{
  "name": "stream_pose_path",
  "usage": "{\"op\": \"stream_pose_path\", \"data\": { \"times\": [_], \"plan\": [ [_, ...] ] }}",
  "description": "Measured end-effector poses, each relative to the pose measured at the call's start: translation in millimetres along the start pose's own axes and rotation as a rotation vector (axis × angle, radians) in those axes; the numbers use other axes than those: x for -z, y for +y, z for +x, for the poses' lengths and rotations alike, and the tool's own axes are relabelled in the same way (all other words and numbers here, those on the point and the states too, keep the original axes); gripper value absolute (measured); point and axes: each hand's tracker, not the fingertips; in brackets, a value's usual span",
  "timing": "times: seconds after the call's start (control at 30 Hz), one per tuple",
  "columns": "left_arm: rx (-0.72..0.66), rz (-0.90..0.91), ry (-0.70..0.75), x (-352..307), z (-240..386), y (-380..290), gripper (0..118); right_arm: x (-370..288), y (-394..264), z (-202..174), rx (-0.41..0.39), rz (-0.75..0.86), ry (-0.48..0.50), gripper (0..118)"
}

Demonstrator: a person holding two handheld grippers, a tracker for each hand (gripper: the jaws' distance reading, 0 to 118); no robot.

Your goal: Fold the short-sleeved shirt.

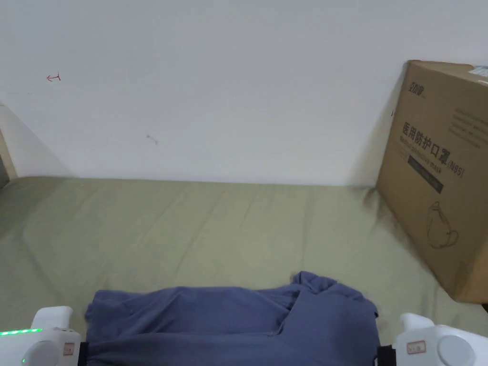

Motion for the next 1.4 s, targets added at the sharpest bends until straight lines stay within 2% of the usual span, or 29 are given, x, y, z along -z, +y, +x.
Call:
{"op": "stream_pose_path", "data": {
  "times": [0.07, 0.13, 0.2, 0.27, 0.33, 0.57, 0.7, 0.8, 0.93, 0.97, 1.0, 1.03, 1.1, 1.13, 1.17, 1.27, 1.33, 1.37, 1.4],
  "plan": [
    [-0.01, 0.007, -0.014, -16, -11, -22, 4, -17, -31, 10, 0.008, 0.002, 0.01, 0],
    [-0.01, -0.001, -0.042, -34, -20, -42, 4, -35, -59, 18, -0.02, -0.01, 0.012, 0],
    [0.017, 0.025, -0.019, -55, -28, -64, 4, -56, -87, 26, -0.021, 0.003, -0.001, 0],
    [0.044, 0.029, -0.023, -76, -36, -85, 4, -76, -111, 36, 0.039, 0.011, 0.044, 0],
    [0.062, 0.039, -0.022, -103, -44, -109, 4, -94, -134, 45, 0.062, 0.023, 0.059, 0],
    [0.043, 0.066, -0.036, -155, -69, -192, 4, -141, -218, 48, -0.006, 0.025, 0.036, 0],
    [0.038, 0.059, -0.046, -166, -79, -231, 4, -154, -255, 58, -0.025, 0.028, 0.014, 0],
    [0.043, 0.049, -0.049, -174, -80, -257, 4, -158, -276, 72, 0.068, 0.038, 0.03, 0],
    [0.055, 0.025, -0.049, -170, -82, -276, 5, -156, -294, 75, 0.042, 0.061, 0.039, 0],
    [0.047, 0.032, -0.051, -171, -83, -278, 8, -156, -296, 74, 0.04, 0.083, 0.031, 3],
    [0.038, 0.036, -0.051, -168, -85, -278, 15, -157, -297, 72, 0.04, 0.092, 0.021, 15],
    [0.03, 0.035, -0.052, -170, -86, -277, 27, -161, -297, 66, 0.038, 0.116, -0.026, 33],
    [0.0, 0.046, -0.085, -176, -91, -278, 90, -166, -299, 65, 0.043, 0.139, -0.022, 86],
    [0.0, 0.047, -0.09, -177, -90, -276, 110, -170, -300, 64, 0.058, 0.15, -0.004, 100],
    [-0.005, 0.076, -0.093, -182, -91, -278, 116, -177, -300, 63, 0.06, 0.167, 0.014, 104],
    [-0.04, 0.112, -0.116, -200, -91, -285, 116, -190, -305, 54, 0.069, 0.22, 0.04, 103],
    [-0.11, 0.136, -0.136, -209, -92, -297, 116, -197, -308, 46, 0.056, 0.234, 0.048, 94],
    [-0.125, 0.148, -0.155, -214, -92, -304, 109, -201, -311, 41, 0.041, 0.245, 0.067, 70],
    [-0.116, 0.152, -0.156, -216, -90, -310, 94, -204, -314, 36, 0.029, 0.254, 0.078, 46]
  ]
}}
